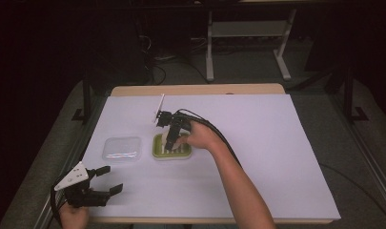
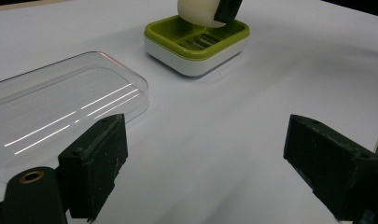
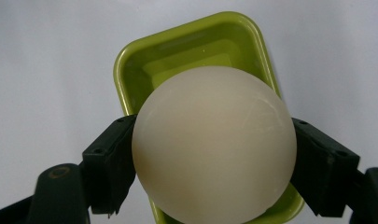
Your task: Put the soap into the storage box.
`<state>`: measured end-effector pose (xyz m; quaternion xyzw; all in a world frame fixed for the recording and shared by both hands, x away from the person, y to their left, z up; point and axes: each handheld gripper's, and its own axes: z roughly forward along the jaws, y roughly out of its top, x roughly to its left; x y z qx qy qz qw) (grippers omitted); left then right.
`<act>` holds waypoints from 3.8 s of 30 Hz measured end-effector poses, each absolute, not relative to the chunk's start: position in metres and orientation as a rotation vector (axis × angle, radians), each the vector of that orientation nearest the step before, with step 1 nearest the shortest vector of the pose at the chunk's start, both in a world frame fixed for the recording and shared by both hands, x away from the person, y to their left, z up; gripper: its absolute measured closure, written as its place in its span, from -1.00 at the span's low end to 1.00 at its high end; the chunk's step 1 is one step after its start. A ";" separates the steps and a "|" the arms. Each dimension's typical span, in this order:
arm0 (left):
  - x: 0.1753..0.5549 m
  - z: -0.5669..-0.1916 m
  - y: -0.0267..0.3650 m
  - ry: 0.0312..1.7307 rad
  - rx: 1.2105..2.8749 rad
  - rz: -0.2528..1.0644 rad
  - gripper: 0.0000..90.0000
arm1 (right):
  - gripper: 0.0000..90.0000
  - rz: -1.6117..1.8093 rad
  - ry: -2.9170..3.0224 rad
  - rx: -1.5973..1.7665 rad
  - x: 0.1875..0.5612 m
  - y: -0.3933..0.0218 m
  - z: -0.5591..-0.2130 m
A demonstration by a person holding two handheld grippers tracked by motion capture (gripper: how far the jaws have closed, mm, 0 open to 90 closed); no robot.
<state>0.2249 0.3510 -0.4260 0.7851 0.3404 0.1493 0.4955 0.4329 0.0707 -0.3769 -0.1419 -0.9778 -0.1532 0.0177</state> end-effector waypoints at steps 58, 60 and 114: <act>0.225 -0.426 0.351 0.823 1.907 0.362 -0.72 | -0.50 -0.411 -3.039 -0.439 0.434 0.075 -0.391; 0.225 -0.426 0.351 0.823 1.907 0.362 -0.71 | -0.50 -0.412 -3.039 -0.437 0.434 0.075 -0.391; 0.224 -0.426 0.348 0.823 1.919 0.366 -0.72 | -0.44 -0.621 -3.000 -0.504 0.426 0.038 -0.353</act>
